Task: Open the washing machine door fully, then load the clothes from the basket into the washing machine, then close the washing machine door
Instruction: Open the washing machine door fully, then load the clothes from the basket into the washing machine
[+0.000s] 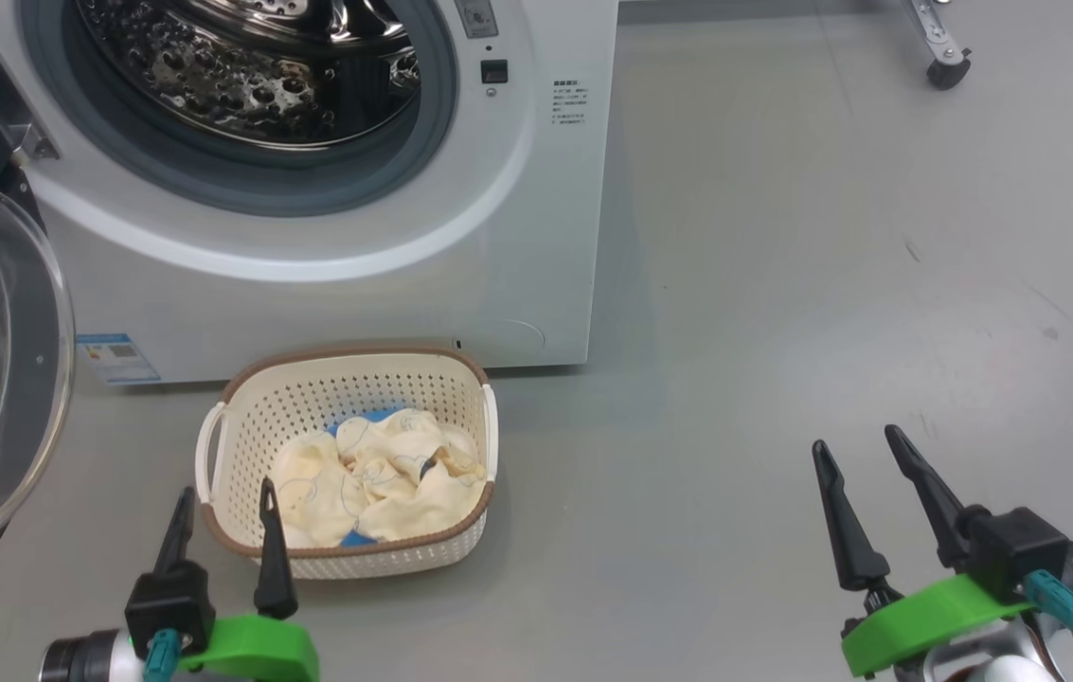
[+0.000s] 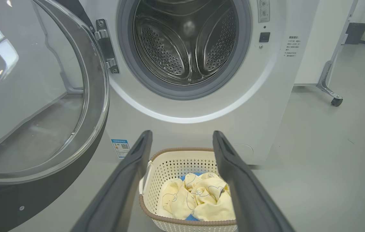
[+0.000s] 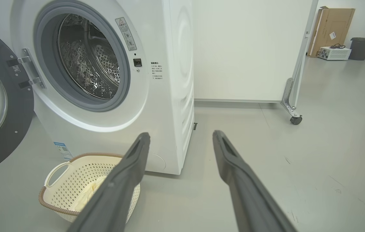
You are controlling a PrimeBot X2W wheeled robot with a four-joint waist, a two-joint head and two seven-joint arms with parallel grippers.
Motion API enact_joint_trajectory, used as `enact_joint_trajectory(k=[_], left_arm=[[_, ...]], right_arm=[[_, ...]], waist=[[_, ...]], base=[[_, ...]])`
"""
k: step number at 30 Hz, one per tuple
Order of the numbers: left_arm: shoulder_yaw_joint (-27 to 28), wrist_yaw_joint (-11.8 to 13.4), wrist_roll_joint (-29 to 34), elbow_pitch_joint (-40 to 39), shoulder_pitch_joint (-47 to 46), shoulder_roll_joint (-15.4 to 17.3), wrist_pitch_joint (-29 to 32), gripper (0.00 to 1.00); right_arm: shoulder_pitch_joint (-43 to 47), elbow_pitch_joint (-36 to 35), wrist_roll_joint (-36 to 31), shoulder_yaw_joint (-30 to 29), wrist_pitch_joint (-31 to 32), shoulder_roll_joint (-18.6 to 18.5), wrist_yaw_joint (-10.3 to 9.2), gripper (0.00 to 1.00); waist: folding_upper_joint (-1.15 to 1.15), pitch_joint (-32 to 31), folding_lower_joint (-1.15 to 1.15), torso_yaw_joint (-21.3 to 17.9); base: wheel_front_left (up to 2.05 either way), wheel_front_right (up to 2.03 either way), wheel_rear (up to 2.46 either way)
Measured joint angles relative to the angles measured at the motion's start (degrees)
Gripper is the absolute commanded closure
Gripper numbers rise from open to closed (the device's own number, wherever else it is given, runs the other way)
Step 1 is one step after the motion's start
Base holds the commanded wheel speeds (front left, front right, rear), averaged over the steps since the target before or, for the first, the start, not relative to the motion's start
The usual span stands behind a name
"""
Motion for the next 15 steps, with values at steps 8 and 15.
enact_joint_trajectory(k=[8, 15], left_arm=[[-0.1, 0.2, -0.4, 0.0, 0.0, 0.0, 0.0, 0.00], [-0.4, 0.1, -0.5, -0.3, -0.3, 0.1, 0.0, 0.00]], right_arm=[[0.0, 0.1, 0.0, 0.0, 0.0, 0.0, 0.00, 0.00], [0.0, 0.1, 0.0, -0.1, 0.0, 0.0, 0.00, 0.00]], waist=[[0.00, 0.4, 0.00, 0.0], [0.00, 0.6, 0.00, 0.0]], base=[[0.08, -0.08, 0.00], [0.79, -0.79, 0.00]])
